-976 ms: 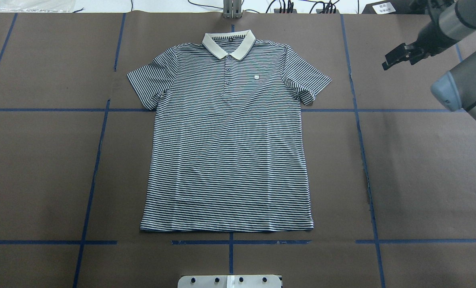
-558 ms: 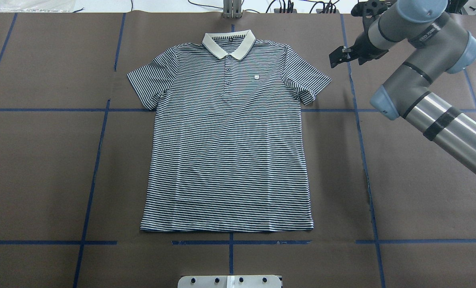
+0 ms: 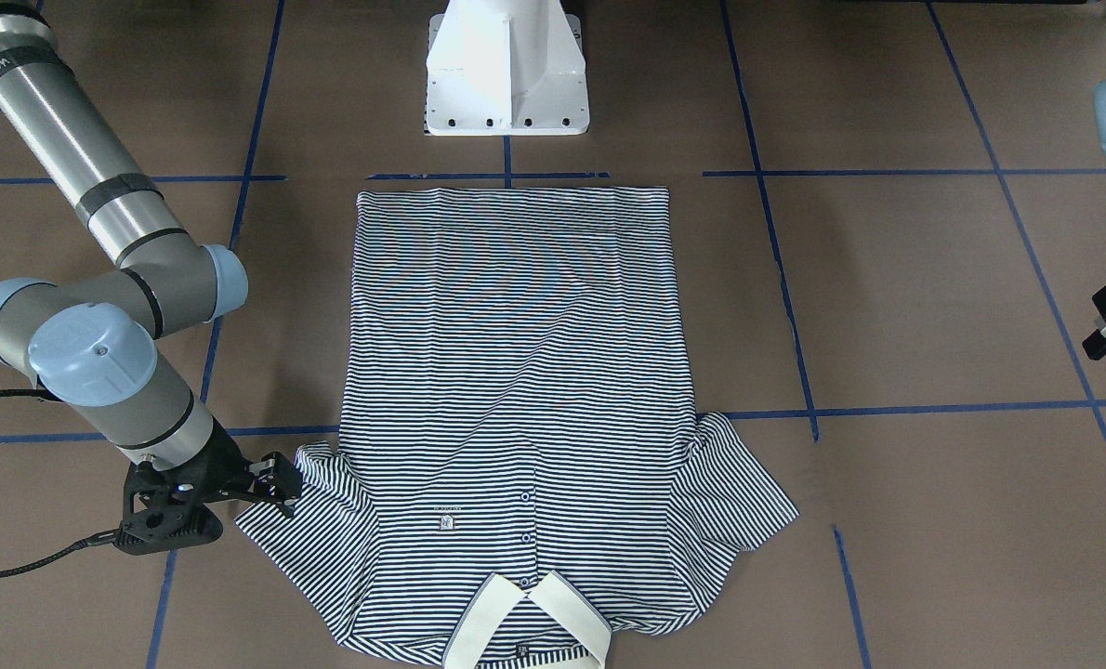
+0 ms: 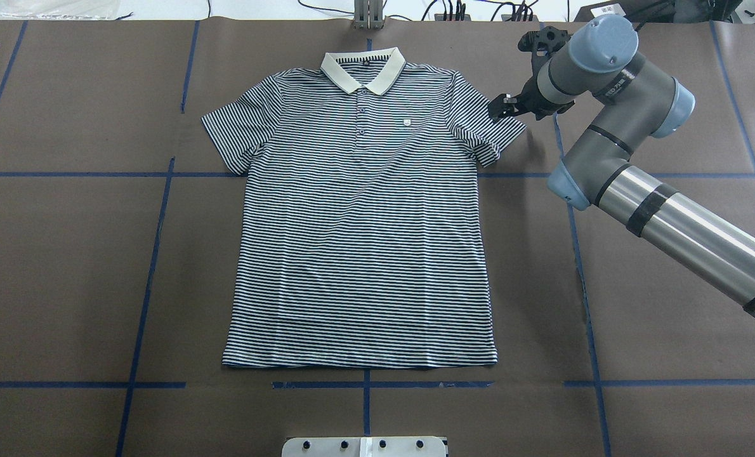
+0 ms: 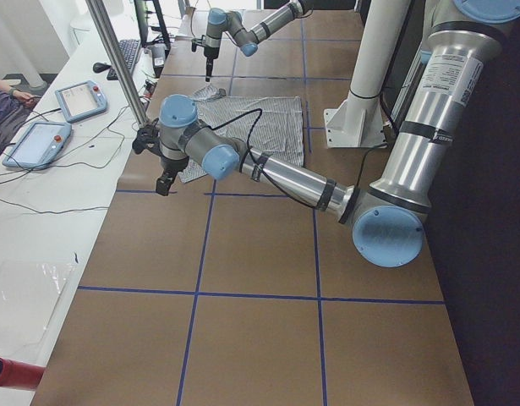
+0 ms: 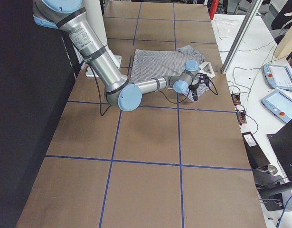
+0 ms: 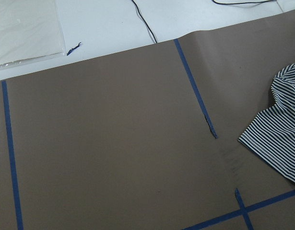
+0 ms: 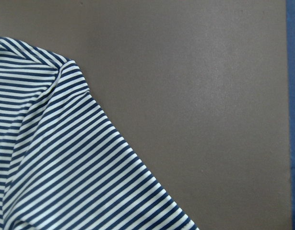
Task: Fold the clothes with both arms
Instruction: 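Move the right gripper over the short sleeve nearest it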
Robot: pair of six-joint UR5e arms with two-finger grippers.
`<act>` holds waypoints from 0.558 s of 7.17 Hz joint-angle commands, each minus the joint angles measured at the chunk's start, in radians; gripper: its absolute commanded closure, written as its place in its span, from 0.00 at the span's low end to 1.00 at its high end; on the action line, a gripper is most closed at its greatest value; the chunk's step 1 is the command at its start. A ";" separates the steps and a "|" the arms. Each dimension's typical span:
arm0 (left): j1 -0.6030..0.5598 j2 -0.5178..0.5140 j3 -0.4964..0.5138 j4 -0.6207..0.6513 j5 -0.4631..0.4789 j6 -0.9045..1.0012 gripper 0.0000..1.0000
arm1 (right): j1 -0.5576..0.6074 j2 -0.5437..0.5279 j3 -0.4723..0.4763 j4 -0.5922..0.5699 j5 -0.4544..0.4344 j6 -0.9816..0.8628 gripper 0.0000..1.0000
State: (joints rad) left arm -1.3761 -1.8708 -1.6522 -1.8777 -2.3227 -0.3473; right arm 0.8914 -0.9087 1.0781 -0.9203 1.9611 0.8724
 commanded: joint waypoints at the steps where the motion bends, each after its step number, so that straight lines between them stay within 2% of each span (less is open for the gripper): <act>1: 0.000 -0.001 -0.005 -0.003 -0.001 -0.032 0.00 | -0.012 -0.001 -0.016 0.000 -0.022 0.002 0.07; 2: 0.000 -0.002 -0.009 -0.003 -0.001 -0.033 0.00 | -0.012 -0.009 -0.023 0.000 -0.022 -0.003 0.09; 3: 0.000 -0.001 -0.011 -0.003 -0.001 -0.033 0.00 | -0.012 -0.009 -0.023 0.000 -0.022 -0.003 0.15; 4: 0.000 -0.002 -0.011 -0.003 -0.001 -0.033 0.00 | -0.012 -0.010 -0.024 -0.002 -0.022 -0.006 0.29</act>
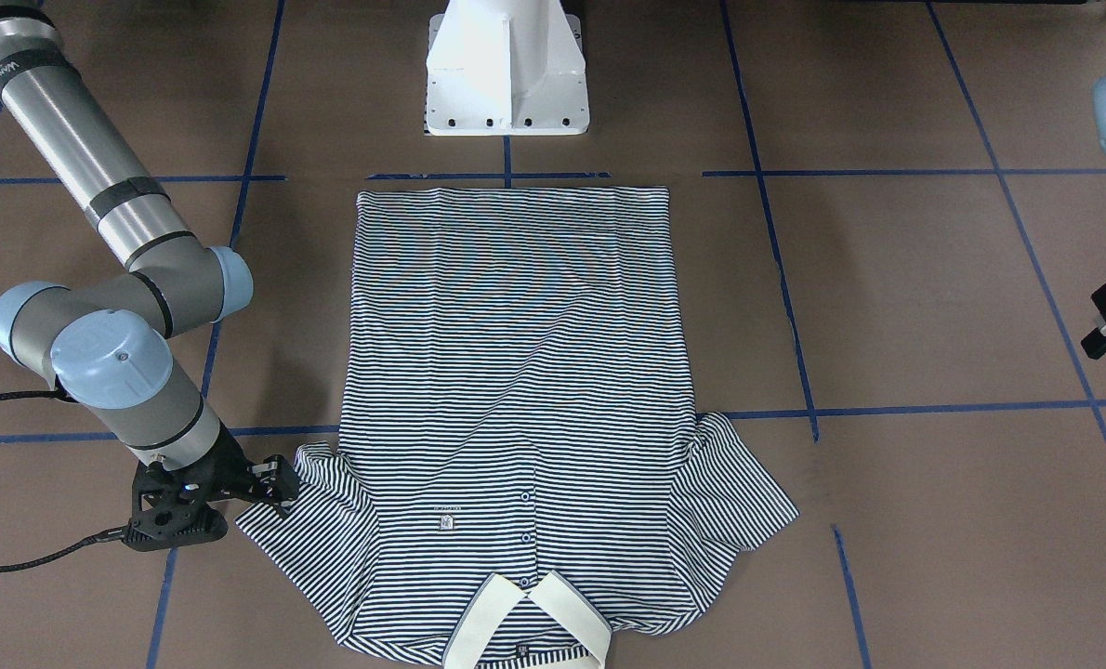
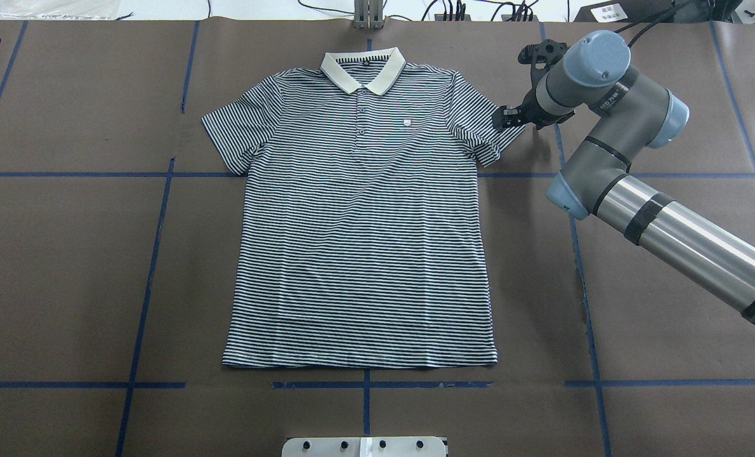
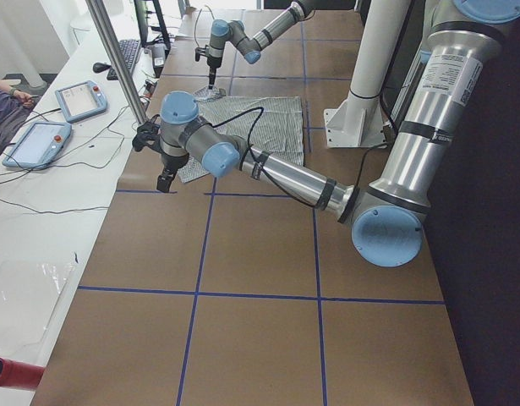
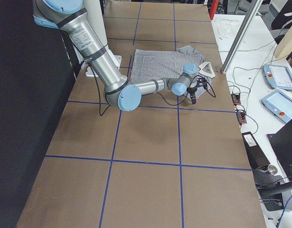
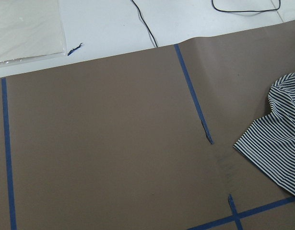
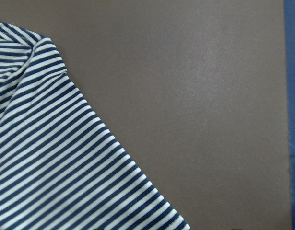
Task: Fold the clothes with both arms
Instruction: 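Move the right gripper over the short sleeve nearest it, then lower the right gripper and pinch the sleeve's outer edge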
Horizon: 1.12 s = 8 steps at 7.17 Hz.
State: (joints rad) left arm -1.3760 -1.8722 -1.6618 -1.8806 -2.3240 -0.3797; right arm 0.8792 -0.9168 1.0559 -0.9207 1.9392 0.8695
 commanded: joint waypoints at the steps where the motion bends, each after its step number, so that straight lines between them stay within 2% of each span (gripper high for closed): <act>1: 0.000 -0.001 0.000 0.000 0.000 -0.001 0.00 | 0.001 0.001 -0.002 -0.001 0.000 -0.003 0.53; 3: 0.000 -0.007 0.005 0.001 0.000 -0.001 0.00 | 0.007 0.004 -0.001 -0.001 0.003 -0.029 1.00; 5: 0.000 -0.007 0.010 0.000 0.000 0.002 0.00 | 0.007 0.009 0.009 0.000 0.006 -0.021 1.00; 8: 0.000 -0.009 0.010 0.000 0.000 0.001 0.00 | 0.014 0.031 0.090 -0.007 0.064 -0.020 1.00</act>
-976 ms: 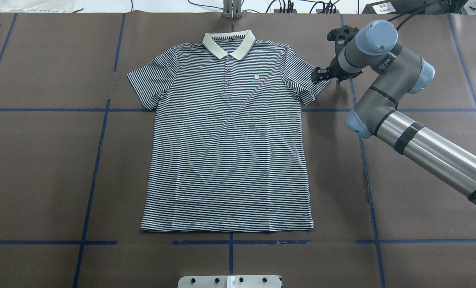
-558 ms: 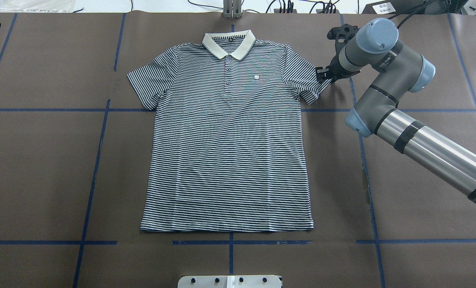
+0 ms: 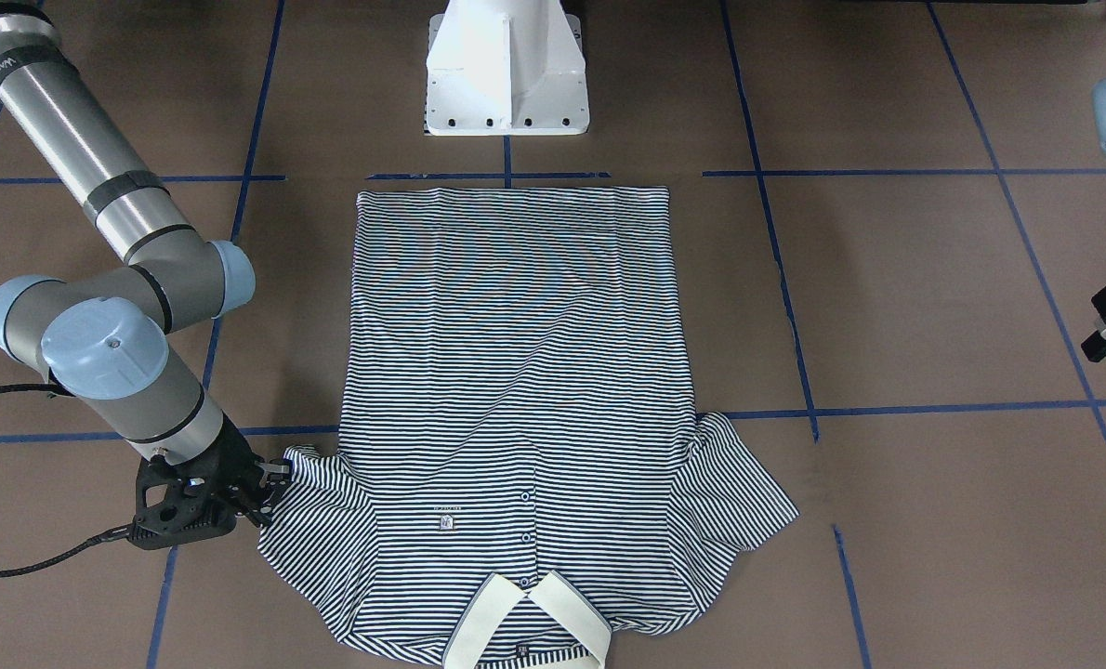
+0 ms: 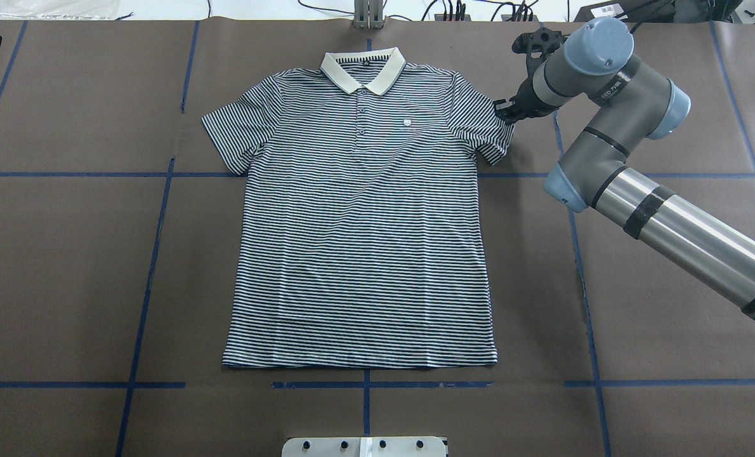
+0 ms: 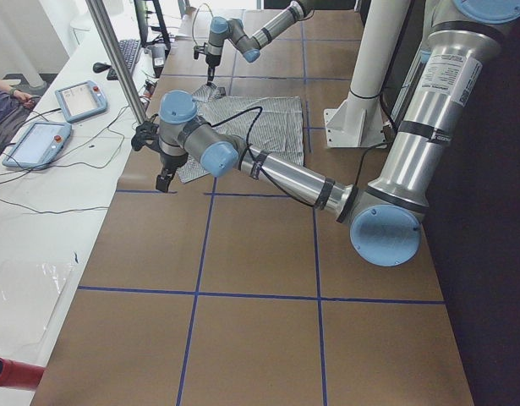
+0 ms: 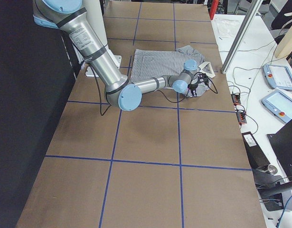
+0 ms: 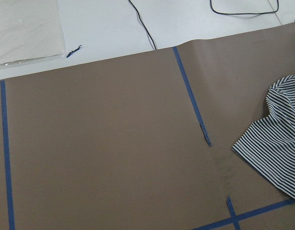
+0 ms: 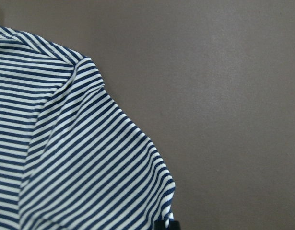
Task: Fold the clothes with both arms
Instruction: 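Lower the right gripper and pinch the sleeve's outer edge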
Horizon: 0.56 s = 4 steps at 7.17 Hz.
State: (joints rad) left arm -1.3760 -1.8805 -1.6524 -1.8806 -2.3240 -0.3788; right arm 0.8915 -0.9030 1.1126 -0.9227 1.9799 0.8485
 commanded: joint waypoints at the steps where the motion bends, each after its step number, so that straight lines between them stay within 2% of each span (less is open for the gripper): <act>1: 0.000 0.000 0.000 0.000 0.000 0.000 0.00 | -0.005 0.065 0.038 -0.039 0.036 0.001 1.00; 3: -0.002 0.001 0.002 0.000 0.000 0.003 0.00 | -0.066 0.159 0.027 -0.093 0.005 0.000 1.00; 4: -0.002 0.001 0.003 0.000 0.000 0.006 0.00 | -0.109 0.200 0.009 -0.111 -0.092 0.004 1.00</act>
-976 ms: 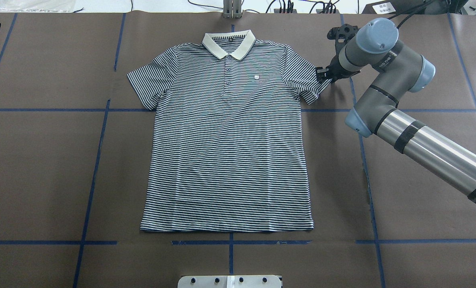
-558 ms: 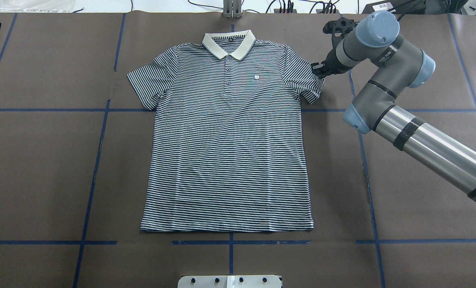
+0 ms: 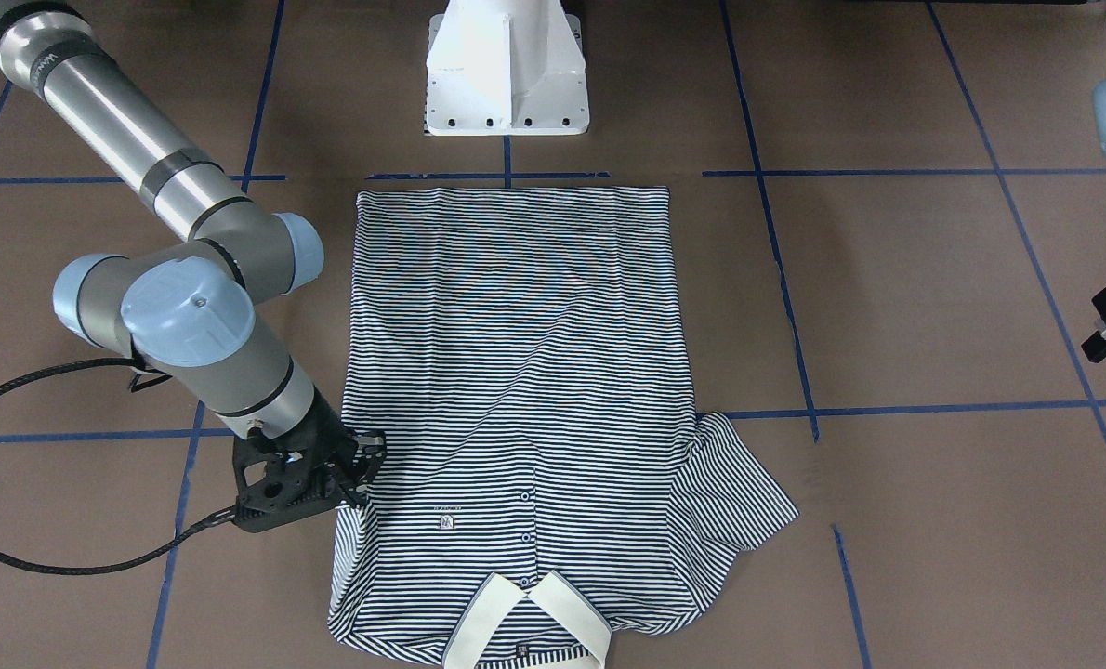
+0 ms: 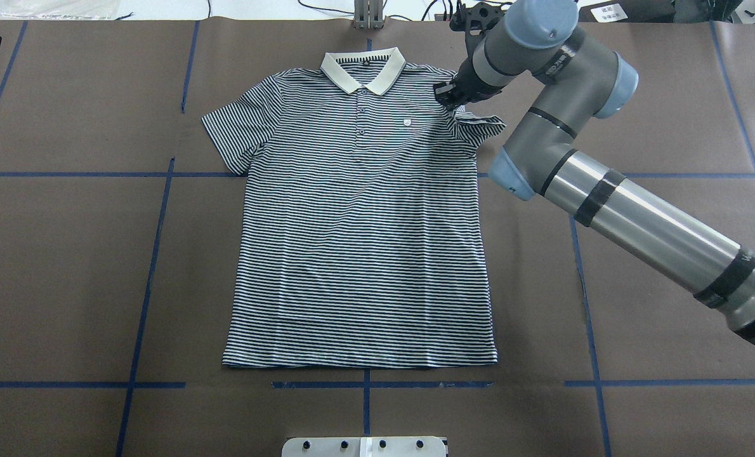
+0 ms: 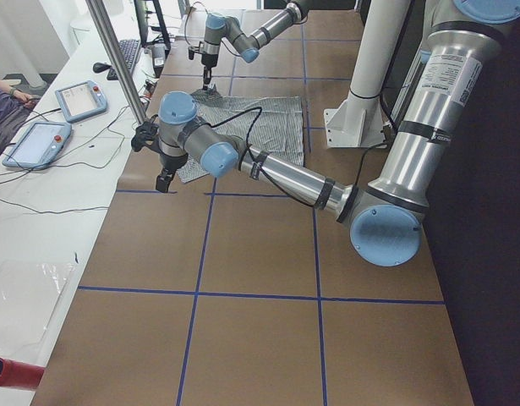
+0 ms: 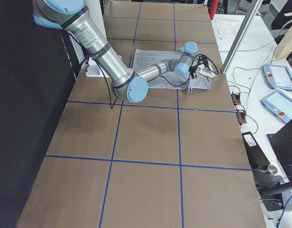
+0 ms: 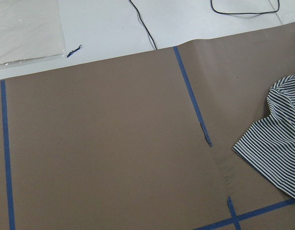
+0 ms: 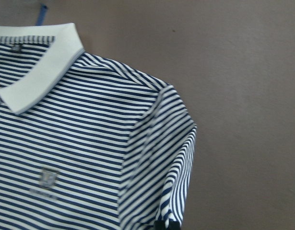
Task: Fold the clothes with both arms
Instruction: 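Fold the held sleeve inward over the shirt chest with the right gripper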
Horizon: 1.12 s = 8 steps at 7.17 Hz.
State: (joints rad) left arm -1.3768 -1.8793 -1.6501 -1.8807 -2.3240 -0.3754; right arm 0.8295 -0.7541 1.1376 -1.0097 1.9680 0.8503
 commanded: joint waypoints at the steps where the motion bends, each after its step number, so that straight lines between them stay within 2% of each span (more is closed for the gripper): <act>1: 0.001 -0.001 0.001 -0.001 0.000 0.003 0.00 | -0.085 0.129 -0.106 -0.024 -0.163 0.004 1.00; 2: 0.001 -0.001 0.001 -0.001 -0.002 -0.002 0.00 | -0.105 0.181 -0.181 -0.023 -0.211 0.004 1.00; 3: 0.001 -0.001 0.000 -0.001 -0.003 -0.002 0.00 | -0.113 0.185 -0.200 -0.023 -0.231 0.004 1.00; 4: 0.001 -0.001 0.000 -0.001 -0.005 -0.002 0.00 | -0.133 0.185 -0.213 -0.021 -0.295 0.004 1.00; 5: 0.001 -0.003 -0.002 -0.001 -0.005 -0.004 0.00 | -0.135 0.185 -0.219 -0.020 -0.297 0.004 0.91; 6: 0.001 -0.003 0.000 -0.001 -0.005 -0.004 0.00 | -0.133 0.185 -0.220 -0.020 -0.298 0.003 0.01; 8: 0.001 -0.003 -0.002 -0.001 -0.005 -0.004 0.00 | -0.163 0.232 -0.226 -0.024 -0.293 0.063 0.00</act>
State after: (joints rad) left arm -1.3760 -1.8821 -1.6505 -1.8822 -2.3285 -0.3788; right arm 0.6887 -0.5480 0.9153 -1.0304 1.6747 0.8716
